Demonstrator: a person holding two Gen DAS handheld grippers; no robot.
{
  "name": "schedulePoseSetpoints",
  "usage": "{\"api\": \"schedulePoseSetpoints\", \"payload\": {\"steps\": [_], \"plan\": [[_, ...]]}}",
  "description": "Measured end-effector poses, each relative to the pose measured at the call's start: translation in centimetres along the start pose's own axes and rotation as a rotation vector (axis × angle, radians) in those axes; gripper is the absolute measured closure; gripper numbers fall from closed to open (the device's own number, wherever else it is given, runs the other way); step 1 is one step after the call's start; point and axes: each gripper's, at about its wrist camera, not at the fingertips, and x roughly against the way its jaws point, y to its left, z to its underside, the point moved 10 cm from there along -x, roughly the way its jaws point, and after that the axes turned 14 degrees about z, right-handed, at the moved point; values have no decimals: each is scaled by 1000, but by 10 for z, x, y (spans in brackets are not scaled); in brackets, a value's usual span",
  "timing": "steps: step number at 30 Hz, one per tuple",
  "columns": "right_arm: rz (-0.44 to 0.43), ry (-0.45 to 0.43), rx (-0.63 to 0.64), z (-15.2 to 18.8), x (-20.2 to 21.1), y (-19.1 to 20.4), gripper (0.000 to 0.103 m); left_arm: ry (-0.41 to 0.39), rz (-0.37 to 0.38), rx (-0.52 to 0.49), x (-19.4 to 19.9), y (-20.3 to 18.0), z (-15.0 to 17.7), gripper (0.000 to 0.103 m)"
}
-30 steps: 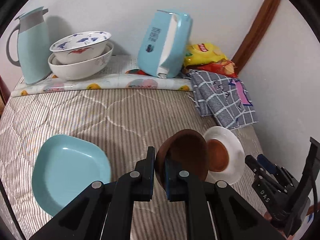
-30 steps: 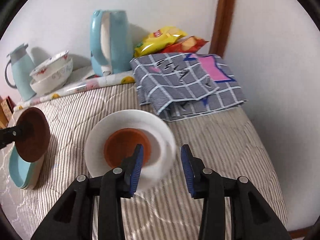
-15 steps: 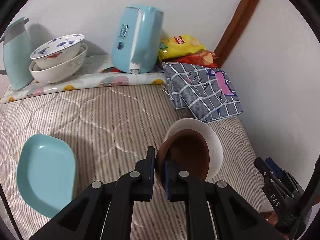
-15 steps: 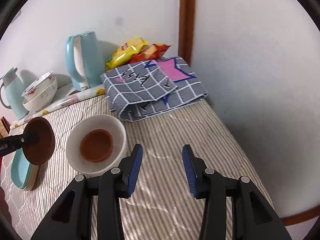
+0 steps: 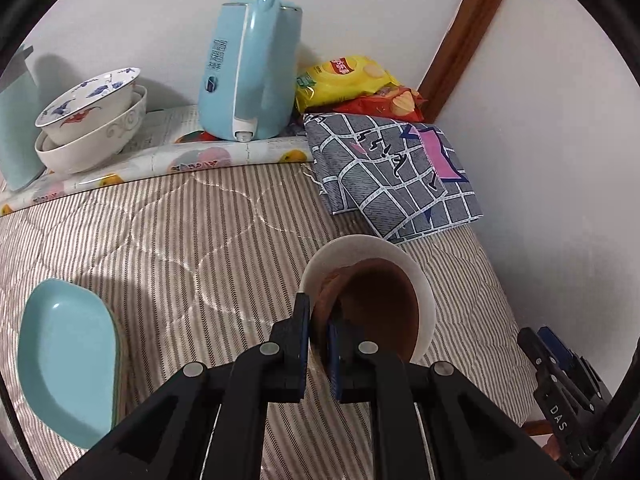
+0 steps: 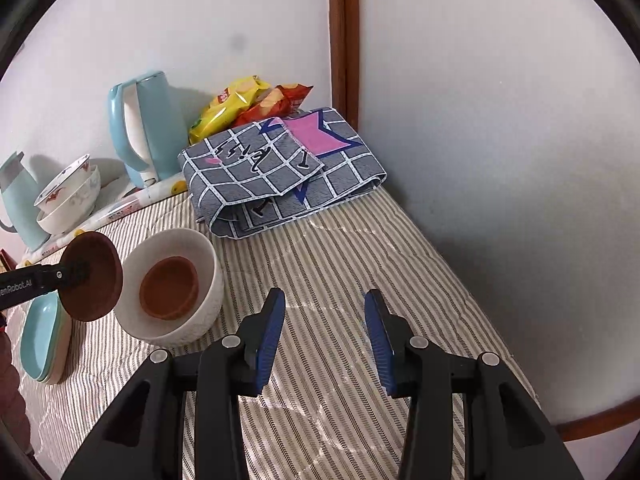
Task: Organize plates and bowls
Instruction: 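Lower the held brown bowl into the white bowl and open the left gripper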
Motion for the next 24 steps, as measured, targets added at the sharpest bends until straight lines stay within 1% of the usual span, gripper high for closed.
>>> {"api": "schedulePoseSetpoints", "payload": {"steps": [9,12,18,24], "plan": [[11,23,-13,8,-5,-7,62,17,-5,7,-18,3,-4,94],[14,29,-22,10,-9,-11,62,34,-5,2,-27,2,-4,94],[25,49,-53,14,-16,-17,62,61,5,0,-45,3,-4,94],[32,61,-51,16,-21,-18,62,76,19,9,-57,2,-3,94]]}}
